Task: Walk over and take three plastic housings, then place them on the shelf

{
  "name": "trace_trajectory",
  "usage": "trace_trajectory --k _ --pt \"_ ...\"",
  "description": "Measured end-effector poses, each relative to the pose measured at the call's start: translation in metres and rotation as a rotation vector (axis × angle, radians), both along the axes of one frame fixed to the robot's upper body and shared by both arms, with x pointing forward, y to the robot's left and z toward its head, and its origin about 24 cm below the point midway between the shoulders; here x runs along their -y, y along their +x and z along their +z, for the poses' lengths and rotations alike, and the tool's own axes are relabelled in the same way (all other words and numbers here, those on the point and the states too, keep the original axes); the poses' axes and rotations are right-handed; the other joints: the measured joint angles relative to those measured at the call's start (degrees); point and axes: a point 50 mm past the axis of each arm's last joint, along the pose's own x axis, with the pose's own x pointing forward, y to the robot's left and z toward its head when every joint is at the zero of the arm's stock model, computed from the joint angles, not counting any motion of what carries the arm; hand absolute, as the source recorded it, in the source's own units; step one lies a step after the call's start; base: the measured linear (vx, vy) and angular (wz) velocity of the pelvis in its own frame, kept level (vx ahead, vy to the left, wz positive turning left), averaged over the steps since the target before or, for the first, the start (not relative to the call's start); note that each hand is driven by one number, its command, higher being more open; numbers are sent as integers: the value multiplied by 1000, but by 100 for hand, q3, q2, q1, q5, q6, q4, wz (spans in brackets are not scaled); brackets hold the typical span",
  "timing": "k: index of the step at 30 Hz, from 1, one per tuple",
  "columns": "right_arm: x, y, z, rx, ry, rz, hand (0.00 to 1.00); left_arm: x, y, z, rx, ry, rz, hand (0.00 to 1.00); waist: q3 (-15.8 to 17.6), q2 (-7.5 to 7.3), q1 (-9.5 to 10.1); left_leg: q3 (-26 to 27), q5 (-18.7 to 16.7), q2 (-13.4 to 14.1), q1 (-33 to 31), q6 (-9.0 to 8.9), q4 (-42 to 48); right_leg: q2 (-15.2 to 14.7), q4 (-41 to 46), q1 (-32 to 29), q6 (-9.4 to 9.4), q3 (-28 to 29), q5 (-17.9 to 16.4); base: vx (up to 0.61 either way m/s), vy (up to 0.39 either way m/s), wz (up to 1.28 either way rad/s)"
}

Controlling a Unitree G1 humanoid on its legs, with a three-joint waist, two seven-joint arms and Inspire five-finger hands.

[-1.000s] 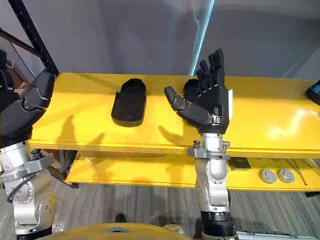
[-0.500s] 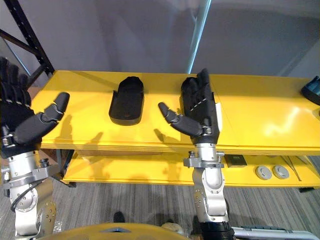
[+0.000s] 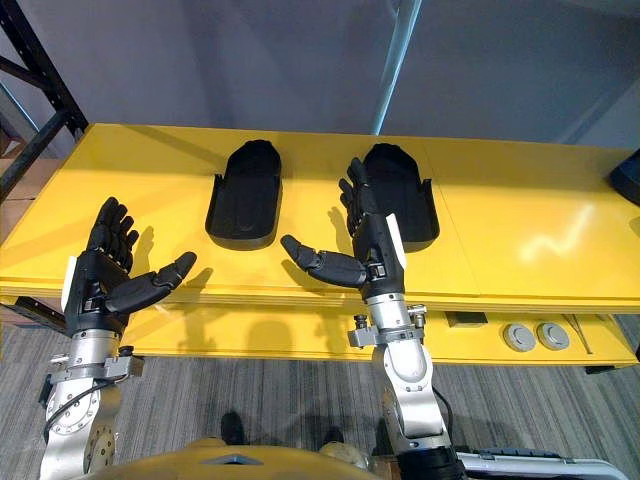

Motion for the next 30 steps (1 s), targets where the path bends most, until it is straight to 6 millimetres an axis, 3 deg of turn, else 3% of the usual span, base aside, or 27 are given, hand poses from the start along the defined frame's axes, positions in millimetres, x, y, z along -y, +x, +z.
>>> trace_trajectory --k 6,30 --pt "-3 -1 0 0 -32 60 100 0 1 -21 -96 -42 -19 100 82 138 -36 80 -67 4 -36 -48 -2 -3 -3 -94 -54 72 -42 -13 8 -6" --pt "-10 -3 -2 -7 -16 127 100 24 13 -32 -140 -82 -195 100 74 211 -151 240 -83 -3 105 -14 0 -17 64 -77 -13 253 -15 4 1 -3"
